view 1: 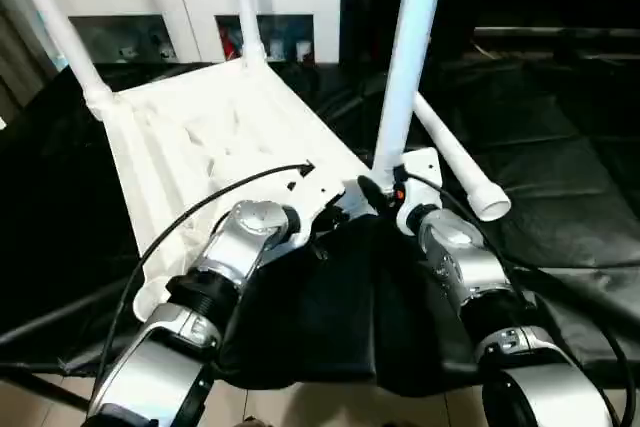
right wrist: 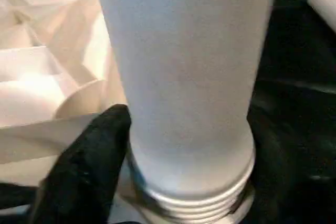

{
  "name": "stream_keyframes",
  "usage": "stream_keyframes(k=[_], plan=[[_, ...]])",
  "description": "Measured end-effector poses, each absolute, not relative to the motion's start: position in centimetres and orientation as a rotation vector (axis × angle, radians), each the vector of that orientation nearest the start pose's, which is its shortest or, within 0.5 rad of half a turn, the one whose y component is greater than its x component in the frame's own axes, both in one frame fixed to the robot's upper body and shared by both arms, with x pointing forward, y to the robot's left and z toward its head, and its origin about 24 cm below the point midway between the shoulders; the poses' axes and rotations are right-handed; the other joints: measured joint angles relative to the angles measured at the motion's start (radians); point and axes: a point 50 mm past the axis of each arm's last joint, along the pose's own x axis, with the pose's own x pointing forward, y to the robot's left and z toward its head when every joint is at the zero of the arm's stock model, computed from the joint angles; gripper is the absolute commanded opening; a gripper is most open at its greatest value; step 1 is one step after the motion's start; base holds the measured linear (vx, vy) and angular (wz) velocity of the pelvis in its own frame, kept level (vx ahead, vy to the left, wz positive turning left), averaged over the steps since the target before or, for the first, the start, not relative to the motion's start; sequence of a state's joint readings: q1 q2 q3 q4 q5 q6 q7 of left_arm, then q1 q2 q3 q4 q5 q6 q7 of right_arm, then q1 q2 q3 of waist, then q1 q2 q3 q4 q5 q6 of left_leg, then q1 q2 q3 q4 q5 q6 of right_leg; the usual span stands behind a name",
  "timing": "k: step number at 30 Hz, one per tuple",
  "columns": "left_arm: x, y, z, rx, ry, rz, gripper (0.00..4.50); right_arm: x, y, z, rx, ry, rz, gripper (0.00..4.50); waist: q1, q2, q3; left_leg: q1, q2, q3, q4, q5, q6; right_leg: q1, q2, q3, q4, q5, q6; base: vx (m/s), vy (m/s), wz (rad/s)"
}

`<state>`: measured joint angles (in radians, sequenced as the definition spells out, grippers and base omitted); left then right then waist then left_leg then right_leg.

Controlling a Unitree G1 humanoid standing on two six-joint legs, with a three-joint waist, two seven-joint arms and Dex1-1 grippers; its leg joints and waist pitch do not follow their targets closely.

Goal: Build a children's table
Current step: Rotate leg to tighten

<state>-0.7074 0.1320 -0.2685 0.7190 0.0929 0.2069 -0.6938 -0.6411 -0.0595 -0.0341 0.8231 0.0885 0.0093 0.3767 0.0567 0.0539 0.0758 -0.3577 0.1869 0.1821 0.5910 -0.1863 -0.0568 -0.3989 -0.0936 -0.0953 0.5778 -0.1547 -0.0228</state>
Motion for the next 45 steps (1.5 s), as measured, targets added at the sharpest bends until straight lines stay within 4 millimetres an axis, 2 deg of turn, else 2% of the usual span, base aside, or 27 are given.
stream_keyframes(k=[4,9,10,16,20,21,28,30,36,40,45], plan=[[34.1,9.2,5.1,0.388,0.371,-0.991,0.00,34.6,-11.8,4.1,-0.021,0.210,0.633,3.54,-0.005,0.000,0.000,-0.003,0.001,-0.001,-0.003,0.000,0.000,-0.001,0.001,-0.001,0.001,0.000,0.000,0.000,0.000,0.00],[32.9,11.5,5.4,0.416,0.361,-1.103,0.00,33.2,-13.0,4.4,-0.126,0.211,0.871,3.54,-0.001,0.000,0.000,-0.003,0.003,-0.001,-0.007,0.000,0.000,-0.006,0.003,-0.003,0.001,0.000,0.001,0.000,0.000,0.00],[32.6,11.9,5.5,0.430,0.358,-1.133,0.00,33.0,-13.3,4.6,-0.151,0.215,0.913,3.54,-0.001,0.000,0.000,-0.008,0.003,-0.001,-0.007,0.000,0.000,-0.006,0.003,-0.003,0.002,0.000,0.000,0.000,0.000,0.00],[31.0,13.4,5.9,0.467,0.349,-1.268,0.00,32.1,-13.6,5.5,-0.222,0.212,1.117,3.54,0.009,-0.001,0.000,-0.017,0.003,0.000,-0.004,0.002,0.007,-0.019,0.002,-0.002,0.003,-0.001,0.000,0.000,0.000,0.00],[30.6,13.9,5.8,0.464,0.357,-1.293,0.00,31.7,-13.6,5.4,-0.205,0.220,1.166,3.54,0.010,-0.002,0.001,-0.018,0.003,0.000,-0.001,0.002,0.007,-0.020,0.002,-0.002,0.006,0.000,0.000,0.000,0.000,0.00],[30.6,14.0,5.8,0.464,0.358,-1.294,0.00,31.7,-13.7,5.4,-0.206,0.222,1.172,3.30,0.009,-0.003,0.002,-0.018,0.003,0.000,0.000,0.002,0.006,-0.020,0.002,-0.002,0.006,0.000,0.000,0.000,0.000,0.00],[30.4,14.0,5.8,0.461,0.363,-1.293,0.00,31.4,-13.5,5.2,-0.193,0.230,1.193,2.82,0.007,-0.007,0.002,-0.016,0.004,0.001,0.001,0.002,0.005,-0.019,0.002,-0.001,0.008,0.000,-0.001,0.000,0.000,0.00],[30.5,13.6,5.7,0.449,0.358,-1.277,0.00,31.5,-13.2,5.0,-0.178,0.226,1.165,2.80,0.006,-0.007,0.001,-0.015,0.003,0.001,0.001,0.002,0.006,-0.019,0.002,0.000,0.008,0.000,-0.001,0.000,0.000,0.00],[32.3,11.7,5.3,0.439,0.354,-1.126,0.00,33.2,-12.7,4.3,-0.124,0.227,0.860,2.74,-0.002,-0.007,0.001,-0.007,0.003,0.003,0.001,0.000,0.000,-0.012,0.001,0.001,0.008,-0.001,0.002,0.000,0.000,0.00],[33.7,9.1,5.1,0.412,0.367,-1.013,0.00,34.4,-11.8,3.8,-0.057,0.238,0.602,2.74,-0.003,-0.007,0.001,0.000,0.002,0.003,0.000,0.000,0.000,-0.005,0.001,0.001,0.005,-0.002,0.002,0.000,0.000,0.00],[34.3,7.1,5.0,0.382,0.371,-0.939,0.00,35.3,-11.3,3.7,-0.020,0.248,0.436,2.74,-0.001,-0.005,-0.001,0.001,-0.001,0.002,0.000,0.000,0.000,0.001,-0.001,0.002,-0.001,-0.002,0.002,0.000,0.000,0.00]])
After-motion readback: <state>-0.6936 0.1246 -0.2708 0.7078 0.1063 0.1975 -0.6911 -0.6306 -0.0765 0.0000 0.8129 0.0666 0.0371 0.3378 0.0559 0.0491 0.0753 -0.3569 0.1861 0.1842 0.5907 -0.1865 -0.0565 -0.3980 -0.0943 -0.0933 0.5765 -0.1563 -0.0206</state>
